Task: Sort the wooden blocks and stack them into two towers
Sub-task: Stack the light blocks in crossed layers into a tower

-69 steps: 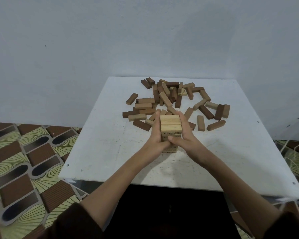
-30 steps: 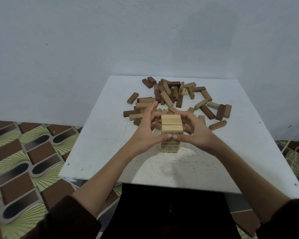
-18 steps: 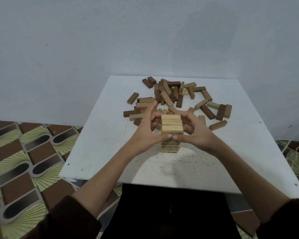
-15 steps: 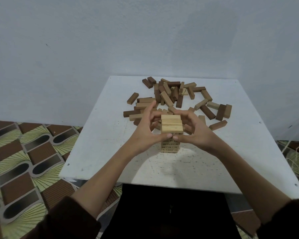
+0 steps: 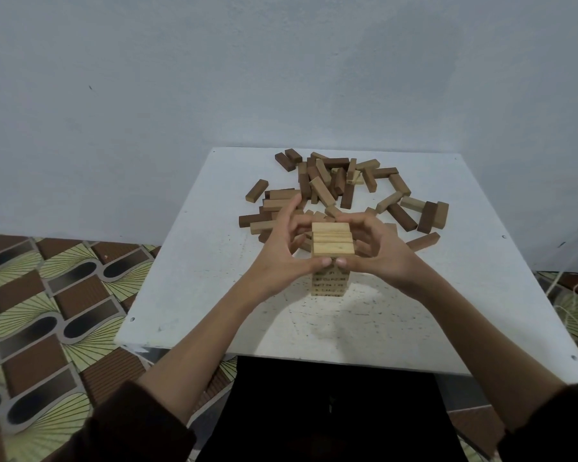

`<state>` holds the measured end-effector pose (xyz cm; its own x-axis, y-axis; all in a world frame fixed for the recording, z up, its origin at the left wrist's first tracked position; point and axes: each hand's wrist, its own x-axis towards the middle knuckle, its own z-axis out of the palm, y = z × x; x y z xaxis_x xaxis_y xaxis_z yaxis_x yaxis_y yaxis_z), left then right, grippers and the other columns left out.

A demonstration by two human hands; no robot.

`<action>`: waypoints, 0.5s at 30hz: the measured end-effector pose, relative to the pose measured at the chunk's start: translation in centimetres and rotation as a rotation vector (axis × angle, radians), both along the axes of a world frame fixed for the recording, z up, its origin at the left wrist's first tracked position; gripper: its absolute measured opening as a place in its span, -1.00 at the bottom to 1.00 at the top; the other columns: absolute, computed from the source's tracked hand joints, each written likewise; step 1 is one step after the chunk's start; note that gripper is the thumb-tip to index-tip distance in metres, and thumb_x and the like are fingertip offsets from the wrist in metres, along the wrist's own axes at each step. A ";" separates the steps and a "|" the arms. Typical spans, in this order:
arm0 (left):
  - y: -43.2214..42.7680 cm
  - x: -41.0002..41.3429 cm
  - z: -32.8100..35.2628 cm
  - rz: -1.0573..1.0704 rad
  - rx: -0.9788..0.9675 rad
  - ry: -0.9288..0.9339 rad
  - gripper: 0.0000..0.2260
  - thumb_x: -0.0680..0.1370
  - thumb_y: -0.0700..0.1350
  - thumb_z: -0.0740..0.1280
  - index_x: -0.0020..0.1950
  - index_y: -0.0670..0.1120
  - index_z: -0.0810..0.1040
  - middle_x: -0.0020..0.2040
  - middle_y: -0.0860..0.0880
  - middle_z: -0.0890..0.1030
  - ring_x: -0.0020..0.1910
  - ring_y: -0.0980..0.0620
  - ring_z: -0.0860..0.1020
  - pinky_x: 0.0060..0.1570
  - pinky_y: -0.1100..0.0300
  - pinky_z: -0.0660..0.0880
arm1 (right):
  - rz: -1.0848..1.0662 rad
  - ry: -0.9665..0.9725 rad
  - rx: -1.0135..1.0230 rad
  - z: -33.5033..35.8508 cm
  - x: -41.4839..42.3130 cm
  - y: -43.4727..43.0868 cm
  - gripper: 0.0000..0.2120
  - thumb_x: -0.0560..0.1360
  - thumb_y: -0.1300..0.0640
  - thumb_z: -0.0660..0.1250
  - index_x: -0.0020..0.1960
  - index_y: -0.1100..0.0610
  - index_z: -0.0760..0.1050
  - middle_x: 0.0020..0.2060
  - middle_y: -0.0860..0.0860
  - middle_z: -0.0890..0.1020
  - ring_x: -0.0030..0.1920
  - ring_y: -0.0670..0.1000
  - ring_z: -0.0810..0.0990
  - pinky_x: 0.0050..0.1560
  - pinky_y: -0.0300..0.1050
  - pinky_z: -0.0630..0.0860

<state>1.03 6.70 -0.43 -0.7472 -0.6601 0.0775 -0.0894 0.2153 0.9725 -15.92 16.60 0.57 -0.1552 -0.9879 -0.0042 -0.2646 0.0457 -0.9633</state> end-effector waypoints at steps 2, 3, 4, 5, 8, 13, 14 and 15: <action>0.4 0.0 0.1 -0.012 0.007 -0.006 -0.06 0.32 0.05 0.48 0.54 0.01 -0.02 0.40 0.07 0.38 0.41 0.12 0.32 0.45 -0.02 0.20 | -0.002 -0.008 0.012 -0.3 0.0 0.2 -0.30 0.35 0.10 0.52 0.39 0.05 0.27 0.25 -0.08 0.48 0.24 -0.18 0.47 0.22 -0.24 0.45; 0.7 0.0 0.1 -0.019 0.013 -0.017 -0.07 0.34 0.07 0.46 0.55 0.04 -0.03 0.46 0.10 0.29 0.45 0.19 0.23 0.47 0.04 0.16 | -0.004 -0.004 0.017 -0.4 0.2 0.3 -0.22 0.32 -0.01 0.53 0.43 0.00 0.22 0.30 -0.09 0.44 0.28 -0.16 0.44 0.25 -0.20 0.43; 0.9 -0.1 0.1 -0.026 0.018 -0.034 -0.09 0.37 0.08 0.45 0.54 0.06 -0.06 0.51 0.12 0.20 0.46 0.26 0.15 0.47 0.13 0.13 | -0.005 -0.001 0.019 -0.5 0.4 0.5 -0.18 0.30 -0.09 0.49 0.45 -0.06 0.17 0.34 -0.10 0.40 0.30 -0.17 0.42 0.25 -0.20 0.42; 1.2 -0.1 0.0 -0.032 0.027 -0.056 -0.10 0.41 0.08 0.44 0.54 0.09 -0.10 0.52 0.16 0.12 0.45 0.32 0.11 0.43 0.26 0.12 | -0.005 0.003 0.014 -0.7 0.8 0.6 -0.20 0.30 -0.13 0.45 0.44 -0.14 0.15 0.35 -0.11 0.37 0.29 -0.21 0.41 0.24 -0.24 0.41; 1.6 -0.4 -0.5 -0.060 0.065 -0.108 -0.16 0.53 -0.08 0.37 0.53 0.09 -0.21 0.42 0.34 0.08 0.34 0.40 0.16 0.14 0.61 0.22 | -0.030 0.006 -0.003 -0.7 2.2 0.7 -0.36 0.38 -0.08 0.35 0.31 -0.34 0.07 0.32 -0.13 0.33 0.21 -0.37 0.38 0.13 -0.46 0.38; 2.1 -0.6 -0.6 -0.102 0.076 -0.136 -0.18 0.57 -0.25 0.27 0.52 0.07 -0.31 0.45 0.22 0.05 0.37 0.30 0.17 0.09 0.58 0.31 | -0.048 0.019 -0.022 -0.7 3.4 0.6 -0.40 0.41 -0.05 0.23 0.23 -0.42 -0.08 0.25 -0.37 0.20 0.34 -0.23 0.23 0.36 -0.22 0.20; 2.2 -0.7 -0.5 -0.105 0.075 -0.140 -0.18 0.57 -0.27 0.26 0.52 0.06 -0.31 0.44 0.21 0.03 0.34 0.32 0.18 0.06 0.60 0.30 | -0.044 0.020 -0.028 -0.7 3.4 0.5 -0.39 0.41 -0.08 0.24 0.23 -0.42 -0.09 0.26 -0.36 0.19 0.36 -0.19 0.21 0.40 -0.15 0.18; 2.3 -0.7 -0.4 -0.107 0.074 -0.143 -0.19 0.57 -0.28 0.26 0.52 0.06 -0.31 0.43 0.21 0.02 0.30 0.36 0.20 0.04 0.62 0.30 | -0.042 0.018 -0.030 -0.8 3.4 0.5 -0.37 0.39 -0.13 0.25 0.24 -0.42 -0.11 0.28 -0.32 0.19 0.37 -0.17 0.19 0.42 -0.10 0.17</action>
